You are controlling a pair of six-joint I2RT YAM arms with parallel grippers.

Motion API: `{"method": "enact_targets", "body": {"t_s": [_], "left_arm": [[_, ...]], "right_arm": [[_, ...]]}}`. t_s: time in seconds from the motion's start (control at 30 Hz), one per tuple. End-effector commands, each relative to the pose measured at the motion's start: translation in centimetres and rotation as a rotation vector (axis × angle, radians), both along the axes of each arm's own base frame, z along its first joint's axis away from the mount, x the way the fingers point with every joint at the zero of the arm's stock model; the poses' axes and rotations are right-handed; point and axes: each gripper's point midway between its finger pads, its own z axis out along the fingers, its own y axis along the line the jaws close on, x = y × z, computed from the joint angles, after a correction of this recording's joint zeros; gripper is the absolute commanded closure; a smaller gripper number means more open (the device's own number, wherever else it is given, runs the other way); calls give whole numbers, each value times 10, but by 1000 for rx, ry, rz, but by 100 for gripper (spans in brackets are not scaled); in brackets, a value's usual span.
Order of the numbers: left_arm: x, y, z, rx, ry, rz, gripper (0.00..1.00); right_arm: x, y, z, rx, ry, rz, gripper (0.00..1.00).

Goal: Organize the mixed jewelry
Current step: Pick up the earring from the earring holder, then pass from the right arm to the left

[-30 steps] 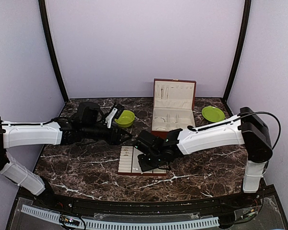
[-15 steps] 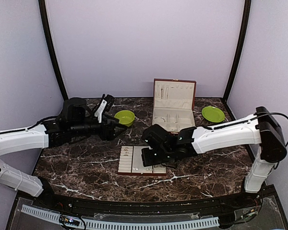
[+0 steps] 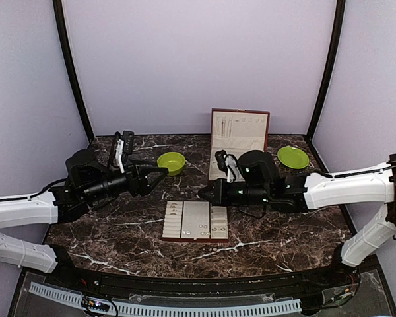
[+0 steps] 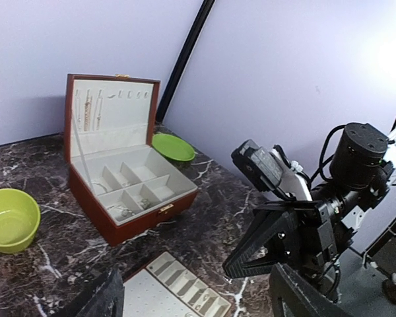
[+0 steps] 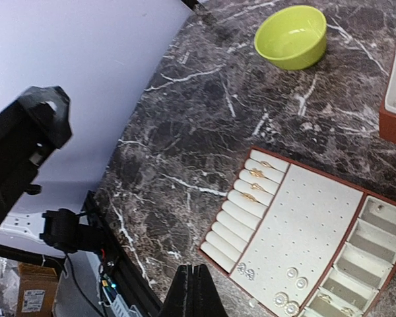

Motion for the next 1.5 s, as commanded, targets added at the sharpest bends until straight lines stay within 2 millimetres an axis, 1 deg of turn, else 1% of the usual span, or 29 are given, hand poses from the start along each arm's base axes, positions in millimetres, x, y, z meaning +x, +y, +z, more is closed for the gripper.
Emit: {"method": "enact_targets", "body": {"t_s": [0.0, 0.1, 0.23, 0.4, 0.5, 0.77, 1.13, 1.47], "left_arm": [[-27, -15, 36, -215, 50, -127, 23], [-43, -33, 39, -225, 89, -202, 23], [-63, -52, 52, -271, 98, -298, 24], [-79, -72, 58, -270, 104, -369, 26], [-85, -80, 62, -276, 103, -394, 31], [-83, -86, 63, -299, 115, -393, 46], [-84, -89, 67, -320, 123, -405, 68], [-83, -89, 65, -327, 136, -394, 79]], "right_arm": [[-10, 4, 65, 247, -125, 88, 100], [-22, 0, 89, 348, -161, 140, 100], [-36, -4, 111, 460, -192, 198, 100], [-47, -8, 133, 569, -215, 237, 100], [-49, -9, 141, 611, -220, 249, 100], [-53, -8, 148, 631, -225, 269, 100], [-56, -8, 145, 607, -222, 266, 100], [-61, -5, 146, 601, -225, 279, 100]]}}
